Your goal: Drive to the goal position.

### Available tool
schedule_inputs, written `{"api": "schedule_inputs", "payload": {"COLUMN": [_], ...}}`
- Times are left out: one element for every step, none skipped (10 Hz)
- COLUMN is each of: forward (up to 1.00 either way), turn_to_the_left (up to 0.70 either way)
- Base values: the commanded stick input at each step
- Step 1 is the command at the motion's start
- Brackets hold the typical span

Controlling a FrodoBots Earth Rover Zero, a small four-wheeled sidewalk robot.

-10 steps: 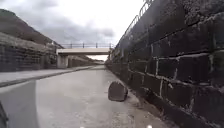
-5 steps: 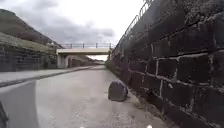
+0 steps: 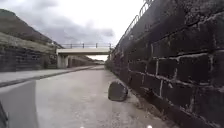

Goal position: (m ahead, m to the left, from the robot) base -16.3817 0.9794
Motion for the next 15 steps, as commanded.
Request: {"api": "schedule_inputs", "payload": {"forward": [0.7, 0.7, 0.0, 0.0, 0.0, 0.0, 0.0, 0.0, 0.0, 0.0, 0.0, 0.0, 0.0, 0.0, 0.0], "turn_to_the_left": [0.09, 0.18, 0.45, 0.45, 0.45, 0.45, 0.45, 0.45, 0.42, 0.25, 0.09, 0.0, 0.0, 0.0, 0.0]}}
